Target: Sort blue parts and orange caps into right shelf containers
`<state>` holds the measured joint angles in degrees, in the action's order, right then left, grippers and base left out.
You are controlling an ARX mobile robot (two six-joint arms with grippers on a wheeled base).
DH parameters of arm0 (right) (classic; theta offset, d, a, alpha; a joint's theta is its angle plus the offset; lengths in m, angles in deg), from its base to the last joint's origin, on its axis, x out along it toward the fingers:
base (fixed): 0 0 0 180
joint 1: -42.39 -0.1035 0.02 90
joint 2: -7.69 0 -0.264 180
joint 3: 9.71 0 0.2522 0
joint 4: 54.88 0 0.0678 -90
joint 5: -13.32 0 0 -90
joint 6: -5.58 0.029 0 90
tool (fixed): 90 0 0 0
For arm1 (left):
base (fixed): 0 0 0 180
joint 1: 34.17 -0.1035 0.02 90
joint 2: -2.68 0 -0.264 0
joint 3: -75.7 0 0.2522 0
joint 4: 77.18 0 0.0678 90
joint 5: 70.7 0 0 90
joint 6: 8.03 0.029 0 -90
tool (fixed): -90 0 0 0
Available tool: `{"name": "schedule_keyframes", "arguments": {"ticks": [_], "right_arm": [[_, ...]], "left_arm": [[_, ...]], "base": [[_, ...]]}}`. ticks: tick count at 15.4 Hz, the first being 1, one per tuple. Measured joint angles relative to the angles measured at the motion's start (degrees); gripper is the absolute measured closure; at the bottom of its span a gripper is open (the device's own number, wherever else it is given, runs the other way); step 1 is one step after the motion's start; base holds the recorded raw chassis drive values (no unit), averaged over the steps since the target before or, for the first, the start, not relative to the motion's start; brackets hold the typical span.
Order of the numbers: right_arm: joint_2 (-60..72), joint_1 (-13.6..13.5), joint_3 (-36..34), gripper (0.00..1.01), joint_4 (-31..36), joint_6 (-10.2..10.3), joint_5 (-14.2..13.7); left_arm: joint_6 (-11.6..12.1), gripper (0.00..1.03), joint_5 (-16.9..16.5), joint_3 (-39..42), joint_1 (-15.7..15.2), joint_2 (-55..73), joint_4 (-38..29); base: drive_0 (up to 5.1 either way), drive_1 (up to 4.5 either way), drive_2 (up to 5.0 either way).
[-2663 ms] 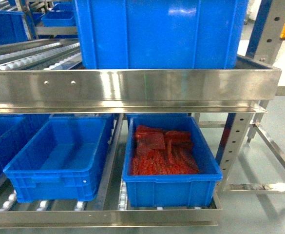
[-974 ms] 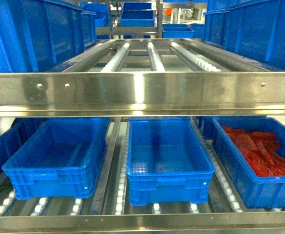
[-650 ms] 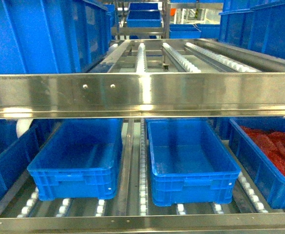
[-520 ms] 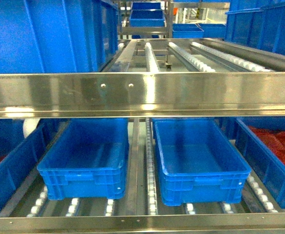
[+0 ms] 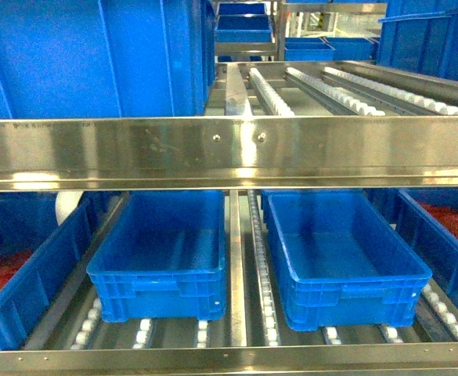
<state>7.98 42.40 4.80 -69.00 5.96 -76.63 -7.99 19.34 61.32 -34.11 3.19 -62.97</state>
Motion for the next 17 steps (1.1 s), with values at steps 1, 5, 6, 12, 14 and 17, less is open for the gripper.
{"name": "schedule_keyframes", "arguments": {"ticks": [1,5,6,12,14,17], "right_arm": [[0.0,0.0,0.0,0.57,0.0,0.0,0.0],[0.0,0.0,0.0,0.57,0.0,0.0,0.0],[0.0,0.0,0.0,0.57,0.0,0.0,0.0],[0.0,0.0,0.0,0.57,0.2,0.0,0.0],[0.0,0.0,0.0,0.57,0.0,0.0,0.0],[0.0,0.0,0.0,0.57,0.0,0.0,0.0]], "left_arm": [[0.0,0.61,0.0,0.0,0.0,0.0,0.0],[0.0,0.61,0.0,0.0,0.0,0.0,0.0],[0.0,0.61,0.0,0.0,0.0,0.0,0.0],[0.0,0.61,0.0,0.0,0.0,0.0,-0.4],[0.0,0.61,0.0,0.0,0.0,0.0,-0.2],[0.0,0.61,0.0,0.0,0.0,0.0,-0.1]], "base": [[0.0,0.00,0.0],[0.0,0.00,0.0],[0.0,0.00,0.0],[0.0,0.00,0.0],[0.0,0.00,0.0],[0.0,0.00,0.0]]}}
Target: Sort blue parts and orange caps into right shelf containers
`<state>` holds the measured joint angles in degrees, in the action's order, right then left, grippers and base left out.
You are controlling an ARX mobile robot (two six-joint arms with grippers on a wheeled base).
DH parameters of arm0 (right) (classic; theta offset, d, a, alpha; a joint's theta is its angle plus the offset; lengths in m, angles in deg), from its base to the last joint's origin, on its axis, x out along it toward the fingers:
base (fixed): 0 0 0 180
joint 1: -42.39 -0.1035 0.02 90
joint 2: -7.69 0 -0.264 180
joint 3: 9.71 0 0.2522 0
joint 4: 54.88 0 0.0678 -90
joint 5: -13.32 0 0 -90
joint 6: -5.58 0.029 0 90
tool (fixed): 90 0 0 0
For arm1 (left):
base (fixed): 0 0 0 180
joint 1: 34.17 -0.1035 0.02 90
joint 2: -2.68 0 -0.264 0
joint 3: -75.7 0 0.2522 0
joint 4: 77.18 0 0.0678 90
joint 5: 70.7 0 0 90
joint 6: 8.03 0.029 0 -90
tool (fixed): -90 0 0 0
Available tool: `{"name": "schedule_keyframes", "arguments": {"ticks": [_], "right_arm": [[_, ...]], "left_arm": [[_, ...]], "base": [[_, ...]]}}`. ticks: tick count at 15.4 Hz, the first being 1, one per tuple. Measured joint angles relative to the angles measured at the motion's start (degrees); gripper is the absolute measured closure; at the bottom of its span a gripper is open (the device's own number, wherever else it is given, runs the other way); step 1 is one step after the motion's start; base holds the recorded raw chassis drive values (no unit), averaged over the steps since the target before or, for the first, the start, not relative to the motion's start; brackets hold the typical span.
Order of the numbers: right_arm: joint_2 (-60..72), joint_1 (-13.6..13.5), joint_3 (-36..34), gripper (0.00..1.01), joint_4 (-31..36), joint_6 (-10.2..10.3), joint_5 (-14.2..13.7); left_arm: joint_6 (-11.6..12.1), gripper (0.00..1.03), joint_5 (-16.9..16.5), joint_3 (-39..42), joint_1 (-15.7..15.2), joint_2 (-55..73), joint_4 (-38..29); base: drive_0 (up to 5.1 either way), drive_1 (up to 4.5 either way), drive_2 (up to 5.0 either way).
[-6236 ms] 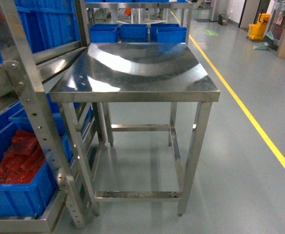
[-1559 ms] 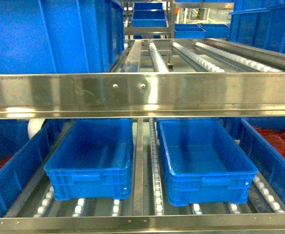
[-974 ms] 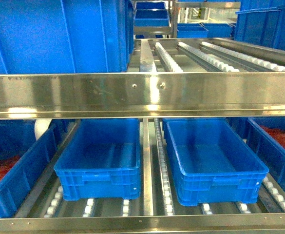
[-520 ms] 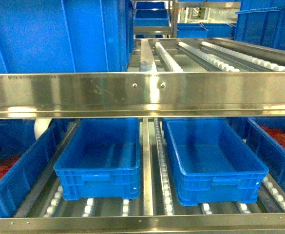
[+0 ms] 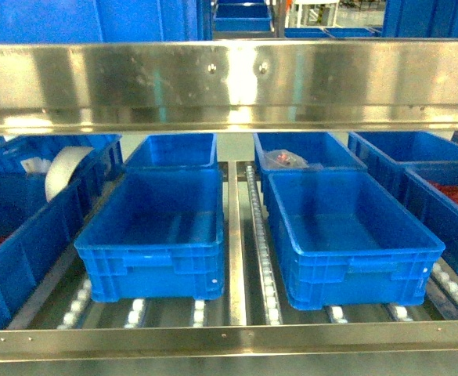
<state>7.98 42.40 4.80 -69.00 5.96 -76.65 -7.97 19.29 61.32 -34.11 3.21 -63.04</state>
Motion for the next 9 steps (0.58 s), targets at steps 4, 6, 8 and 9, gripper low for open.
{"name": "schedule_keyframes", "arguments": {"ticks": [4,6,8,9], "right_arm": [[0.0,0.0,0.0,0.57,0.0,0.0,0.0],[0.0,0.0,0.0,0.57,-0.1,0.0,0.0],[0.0,0.0,0.0,0.57,0.0,0.0,0.0],[0.0,0.0,0.0,0.57,0.0,0.0,0.0]], "left_arm": [[0.0,0.61,0.0,0.0,0.0,0.0,0.0],[0.0,0.61,0.1,0.0,0.0,0.0,0.0],[0.0,0.61,0.0,0.0,0.0,0.0,0.0],[0.0,0.61,0.0,0.0,0.0,0.0,0.0]], "base": [[0.0,0.00,0.0],[0.0,0.00,0.0],[0.0,0.00,0.0],[0.0,0.00,0.0]]}}
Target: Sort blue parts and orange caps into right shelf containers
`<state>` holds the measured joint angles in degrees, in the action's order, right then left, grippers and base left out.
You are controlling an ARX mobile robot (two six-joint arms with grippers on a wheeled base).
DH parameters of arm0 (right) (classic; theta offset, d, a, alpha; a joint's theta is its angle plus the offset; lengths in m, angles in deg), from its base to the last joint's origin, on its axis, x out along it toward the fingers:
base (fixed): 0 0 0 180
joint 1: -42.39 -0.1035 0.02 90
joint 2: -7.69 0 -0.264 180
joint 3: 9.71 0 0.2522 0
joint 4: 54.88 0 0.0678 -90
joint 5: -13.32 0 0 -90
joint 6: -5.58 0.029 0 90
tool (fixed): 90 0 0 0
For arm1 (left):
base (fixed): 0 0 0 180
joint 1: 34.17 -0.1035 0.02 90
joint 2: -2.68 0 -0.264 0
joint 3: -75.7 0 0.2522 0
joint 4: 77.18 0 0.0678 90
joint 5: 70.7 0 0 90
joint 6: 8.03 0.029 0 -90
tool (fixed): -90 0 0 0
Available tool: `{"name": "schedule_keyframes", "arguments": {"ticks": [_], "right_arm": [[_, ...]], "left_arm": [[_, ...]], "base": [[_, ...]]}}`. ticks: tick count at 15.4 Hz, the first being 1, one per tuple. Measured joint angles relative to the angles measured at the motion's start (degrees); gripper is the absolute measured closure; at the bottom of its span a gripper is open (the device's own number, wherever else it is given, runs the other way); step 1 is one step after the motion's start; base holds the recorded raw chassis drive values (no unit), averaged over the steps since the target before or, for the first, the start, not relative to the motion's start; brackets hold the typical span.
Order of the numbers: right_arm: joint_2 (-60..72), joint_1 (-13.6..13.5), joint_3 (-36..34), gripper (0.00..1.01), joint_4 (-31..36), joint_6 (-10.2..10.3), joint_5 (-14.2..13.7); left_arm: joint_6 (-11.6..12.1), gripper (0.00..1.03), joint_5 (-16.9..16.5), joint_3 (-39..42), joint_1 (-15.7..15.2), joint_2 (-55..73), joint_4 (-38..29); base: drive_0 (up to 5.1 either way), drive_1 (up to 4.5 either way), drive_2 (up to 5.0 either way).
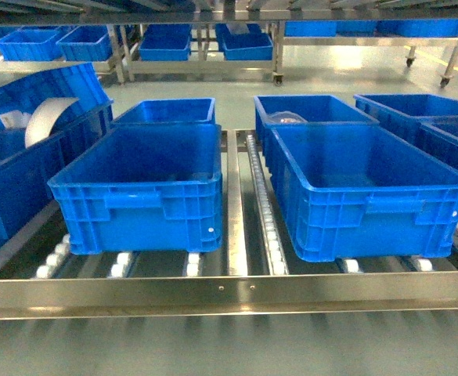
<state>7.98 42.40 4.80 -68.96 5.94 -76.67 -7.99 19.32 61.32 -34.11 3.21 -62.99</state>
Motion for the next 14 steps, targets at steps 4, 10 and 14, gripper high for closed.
{"name": "schedule_keyframes", "arguments": {"ticks": [4,10,14], "right_arm": [[0.0,0.0,0.0,0.57,0.0,0.0,0.0],[0.0,0.0,0.0,0.57,-0.1,0.0,0.0],[0.0,0.0,0.0,0.57,0.0,0.0,0.0]], "left_arm": [[0.0,0.61,0.0,0.0,0.0,0.0,0.0],[0.0,0.61,0.0,0.0,0.0,0.0,0.0],[0.0,0.61,0.0,0.0,0.0,0.0,0.0]], "base": [[0.0,0.00,0.0],[0.0,0.00,0.0],[0.0,0.00,0.0]]}}
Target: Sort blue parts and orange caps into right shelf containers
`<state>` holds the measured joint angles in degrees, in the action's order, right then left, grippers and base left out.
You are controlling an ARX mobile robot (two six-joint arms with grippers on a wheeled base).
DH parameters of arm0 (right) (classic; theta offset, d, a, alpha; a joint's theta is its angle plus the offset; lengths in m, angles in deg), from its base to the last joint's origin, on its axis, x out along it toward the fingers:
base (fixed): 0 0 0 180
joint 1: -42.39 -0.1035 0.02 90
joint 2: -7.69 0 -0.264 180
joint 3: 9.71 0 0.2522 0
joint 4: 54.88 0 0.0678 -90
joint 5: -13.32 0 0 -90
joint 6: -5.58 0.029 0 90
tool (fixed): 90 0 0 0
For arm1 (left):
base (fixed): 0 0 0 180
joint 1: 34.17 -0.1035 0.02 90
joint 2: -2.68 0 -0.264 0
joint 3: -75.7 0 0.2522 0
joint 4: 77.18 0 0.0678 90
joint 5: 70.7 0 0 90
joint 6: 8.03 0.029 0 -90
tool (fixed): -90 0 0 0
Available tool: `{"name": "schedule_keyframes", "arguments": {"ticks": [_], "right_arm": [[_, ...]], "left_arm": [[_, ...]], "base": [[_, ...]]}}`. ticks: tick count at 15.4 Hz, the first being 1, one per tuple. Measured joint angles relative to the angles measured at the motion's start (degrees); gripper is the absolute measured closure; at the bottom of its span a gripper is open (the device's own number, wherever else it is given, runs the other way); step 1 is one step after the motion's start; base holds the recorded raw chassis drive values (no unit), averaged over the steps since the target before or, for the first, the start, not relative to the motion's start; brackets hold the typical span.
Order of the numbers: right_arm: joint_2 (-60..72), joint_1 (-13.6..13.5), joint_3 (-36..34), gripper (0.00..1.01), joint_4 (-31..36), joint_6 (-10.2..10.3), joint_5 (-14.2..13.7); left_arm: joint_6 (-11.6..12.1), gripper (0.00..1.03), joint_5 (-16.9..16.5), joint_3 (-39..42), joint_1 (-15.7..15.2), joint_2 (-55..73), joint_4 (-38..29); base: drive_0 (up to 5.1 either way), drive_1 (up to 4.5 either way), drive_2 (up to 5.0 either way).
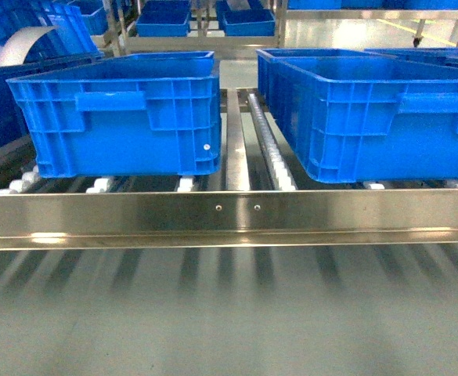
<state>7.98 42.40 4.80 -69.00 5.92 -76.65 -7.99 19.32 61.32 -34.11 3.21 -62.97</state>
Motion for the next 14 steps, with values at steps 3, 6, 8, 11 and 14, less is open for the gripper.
{"name": "schedule_keyframes", "arguments": {"ticks": [3,6,8,11,14], "right_arm": [[0.0,0.0,0.0,0.57,0.0,0.0,0.0],[0.0,0.0,0.0,0.57,0.0,0.0,0.0],[0.0,0.0,0.0,0.57,0.0,0.0,0.0],[0.0,0.0,0.0,0.57,0.0,0.0,0.0],[0.0,0.0,0.0,0.57,-0.1,0.0,0.0]], "left_arm": [[0.0,0.61,0.0,0.0,0.0,0.0,0.0],[0.0,0.61,0.0,0.0,0.0,0.0,0.0],[0.0,0.61,0.0,0.0,0.0,0.0,0.0],[0.0,0.61,0.0,0.0,0.0,0.0,-0.1],[0.0,0.61,0.0,0.0,0.0,0.0,0.0]], "base": [[0.0,0.00,0.0],[0.0,1.22,-1.1],[0.1,4.26,-4.1],[0.0,4.29,-4.2],[0.0,4.24,-4.3]]}}
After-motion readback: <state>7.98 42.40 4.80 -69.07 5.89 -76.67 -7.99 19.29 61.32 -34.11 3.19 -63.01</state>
